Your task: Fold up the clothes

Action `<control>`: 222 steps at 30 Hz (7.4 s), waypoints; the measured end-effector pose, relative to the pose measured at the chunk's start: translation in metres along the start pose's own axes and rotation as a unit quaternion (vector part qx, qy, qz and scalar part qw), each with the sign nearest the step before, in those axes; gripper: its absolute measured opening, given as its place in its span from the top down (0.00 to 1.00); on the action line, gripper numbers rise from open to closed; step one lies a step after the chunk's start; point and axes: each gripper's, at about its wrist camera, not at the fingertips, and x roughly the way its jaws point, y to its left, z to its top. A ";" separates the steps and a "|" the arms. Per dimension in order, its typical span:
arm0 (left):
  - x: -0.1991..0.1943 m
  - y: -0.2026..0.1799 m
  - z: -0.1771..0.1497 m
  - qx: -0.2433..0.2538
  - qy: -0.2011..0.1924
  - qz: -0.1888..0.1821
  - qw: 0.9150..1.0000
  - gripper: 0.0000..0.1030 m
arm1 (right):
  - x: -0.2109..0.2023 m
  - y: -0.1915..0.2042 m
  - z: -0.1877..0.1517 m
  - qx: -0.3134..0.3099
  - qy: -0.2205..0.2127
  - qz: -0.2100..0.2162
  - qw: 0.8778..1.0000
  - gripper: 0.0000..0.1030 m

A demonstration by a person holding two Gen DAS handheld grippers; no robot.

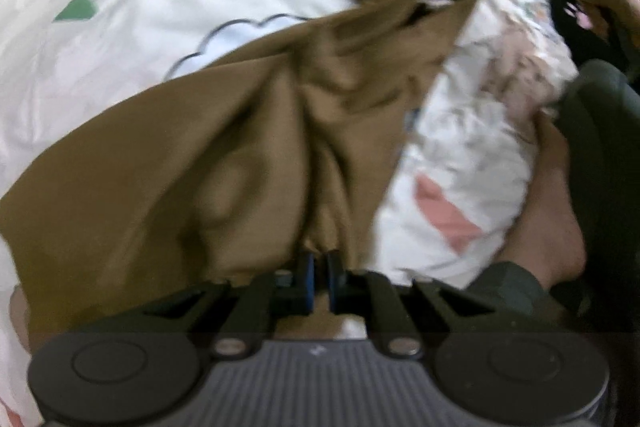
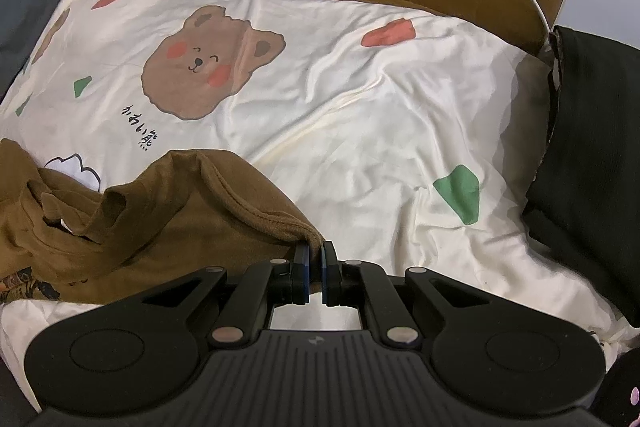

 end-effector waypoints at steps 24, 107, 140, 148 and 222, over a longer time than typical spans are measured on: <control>-0.022 -0.030 0.014 0.040 0.030 0.011 0.999 0.87 | 0.000 -0.004 -0.004 0.017 -0.007 0.014 1.000 0.95; -0.158 0.012 -0.024 -0.083 -0.173 0.209 0.959 0.92 | -0.109 0.037 0.044 -0.059 -0.146 -0.002 0.988 0.95; -0.466 -0.107 -0.100 -0.140 -0.507 0.388 0.757 0.94 | -0.467 0.067 0.120 -0.162 -0.452 -0.015 0.877 0.95; -0.482 -0.146 -0.094 -0.139 -0.512 0.406 0.744 0.94 | -0.501 0.053 0.108 -0.176 -0.477 -0.004 0.861 0.95; -0.296 0.105 -0.030 -0.196 -0.452 0.243 0.835 0.94 | -0.244 0.043 0.107 -0.169 -0.277 0.022 0.946 0.95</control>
